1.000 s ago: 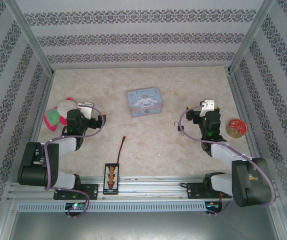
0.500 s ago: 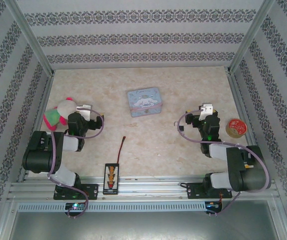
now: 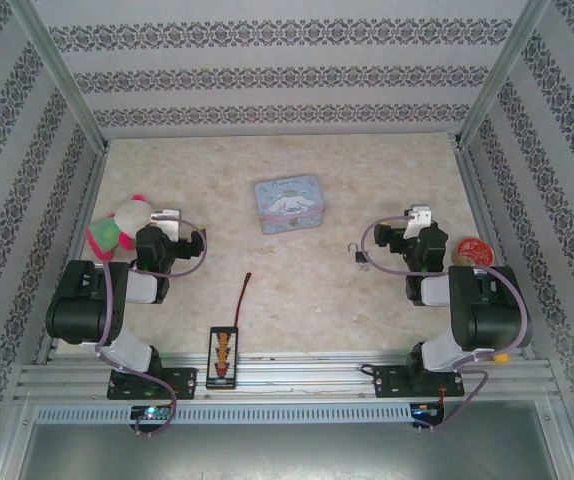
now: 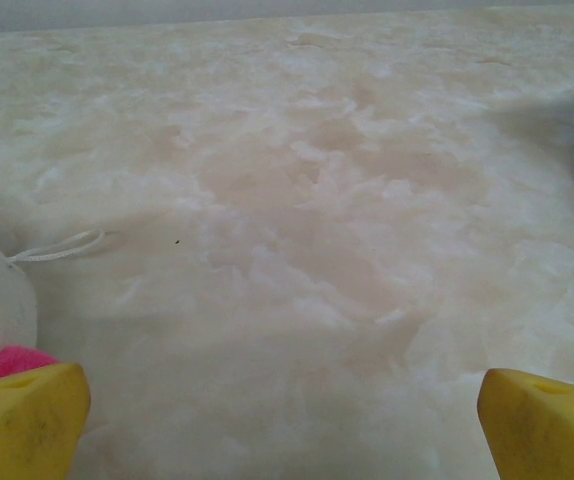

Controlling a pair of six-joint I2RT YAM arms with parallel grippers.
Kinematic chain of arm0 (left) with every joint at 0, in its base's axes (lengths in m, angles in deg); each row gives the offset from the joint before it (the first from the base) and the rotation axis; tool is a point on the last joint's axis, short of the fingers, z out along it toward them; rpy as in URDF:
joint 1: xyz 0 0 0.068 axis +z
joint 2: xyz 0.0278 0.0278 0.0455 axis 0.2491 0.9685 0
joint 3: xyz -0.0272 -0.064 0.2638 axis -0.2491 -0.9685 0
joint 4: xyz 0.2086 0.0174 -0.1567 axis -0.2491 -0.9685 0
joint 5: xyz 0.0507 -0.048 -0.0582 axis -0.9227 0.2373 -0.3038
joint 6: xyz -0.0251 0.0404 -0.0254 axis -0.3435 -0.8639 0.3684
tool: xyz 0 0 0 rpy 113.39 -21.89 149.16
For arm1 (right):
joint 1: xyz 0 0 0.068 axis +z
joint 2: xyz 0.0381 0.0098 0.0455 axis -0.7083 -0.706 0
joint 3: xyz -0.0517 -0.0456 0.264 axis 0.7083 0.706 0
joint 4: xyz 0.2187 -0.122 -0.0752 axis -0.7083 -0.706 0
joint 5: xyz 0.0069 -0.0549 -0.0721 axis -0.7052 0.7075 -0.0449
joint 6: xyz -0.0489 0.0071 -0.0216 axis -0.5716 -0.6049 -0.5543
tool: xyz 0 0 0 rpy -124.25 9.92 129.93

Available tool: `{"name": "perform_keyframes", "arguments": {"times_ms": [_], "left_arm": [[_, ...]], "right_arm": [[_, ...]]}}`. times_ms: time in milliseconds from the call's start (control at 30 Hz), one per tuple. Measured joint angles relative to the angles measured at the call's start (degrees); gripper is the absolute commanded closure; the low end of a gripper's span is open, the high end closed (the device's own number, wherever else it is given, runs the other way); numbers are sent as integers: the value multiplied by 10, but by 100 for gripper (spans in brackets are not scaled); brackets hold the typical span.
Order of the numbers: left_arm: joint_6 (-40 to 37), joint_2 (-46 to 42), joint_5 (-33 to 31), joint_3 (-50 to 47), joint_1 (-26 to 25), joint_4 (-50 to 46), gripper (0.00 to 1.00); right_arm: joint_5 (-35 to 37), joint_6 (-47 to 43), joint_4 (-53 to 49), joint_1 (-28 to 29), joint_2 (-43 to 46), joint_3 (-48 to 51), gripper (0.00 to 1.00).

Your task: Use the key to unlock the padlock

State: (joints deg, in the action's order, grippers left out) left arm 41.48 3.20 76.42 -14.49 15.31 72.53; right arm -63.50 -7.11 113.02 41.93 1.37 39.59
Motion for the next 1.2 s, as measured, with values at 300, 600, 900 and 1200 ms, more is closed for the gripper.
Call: {"name": "perform_keyframes", "arguments": {"times_ms": [300, 600, 900, 1200], "left_arm": [[0, 0, 0, 0, 0, 0, 1], [0, 0, 0, 0, 0, 0, 1], [0, 0, 0, 0, 2, 0, 1], [0, 0, 0, 0, 4, 0, 1]], "right_arm": [[-47, -2, -7, 0, 0, -1, 2], [-42, -2, -14, 0, 0, -15, 2], [-42, -2, -16, 0, 0, -15, 2], [-42, -2, -16, 0, 0, -15, 2]]}}
